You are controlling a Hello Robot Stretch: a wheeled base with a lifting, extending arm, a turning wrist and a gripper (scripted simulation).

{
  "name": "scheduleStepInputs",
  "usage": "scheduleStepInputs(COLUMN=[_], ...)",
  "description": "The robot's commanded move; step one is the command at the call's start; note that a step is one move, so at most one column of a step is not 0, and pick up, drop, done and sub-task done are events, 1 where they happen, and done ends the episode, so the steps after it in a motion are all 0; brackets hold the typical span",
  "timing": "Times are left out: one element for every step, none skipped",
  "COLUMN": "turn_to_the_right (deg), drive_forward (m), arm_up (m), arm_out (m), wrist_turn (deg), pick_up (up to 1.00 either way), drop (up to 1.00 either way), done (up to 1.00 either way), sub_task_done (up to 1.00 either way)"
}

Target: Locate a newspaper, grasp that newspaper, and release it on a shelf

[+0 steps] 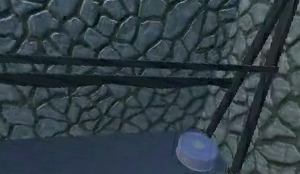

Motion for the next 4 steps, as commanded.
scheduleStepInputs(turn_to_the_right=[-45.0, -45.0, -9.0, 0.0], drive_forward=[0.00, 0.00, 0.00, 0.00], arm_up=[0.00, 0.00, 0.00, 0.00], arm_out=[0.00, 0.00, 0.00, 0.16], wrist_turn=[0.0, 0.0, 0.0, 0.0], pick_up=[0.00, 0.00, 0.00, 0.00], drop=[0.00, 0.00, 0.00, 0.00], done=[0.00, 0.00, 0.00, 0.00], sub_task_done=[0.00, 0.00, 0.00, 0.00])
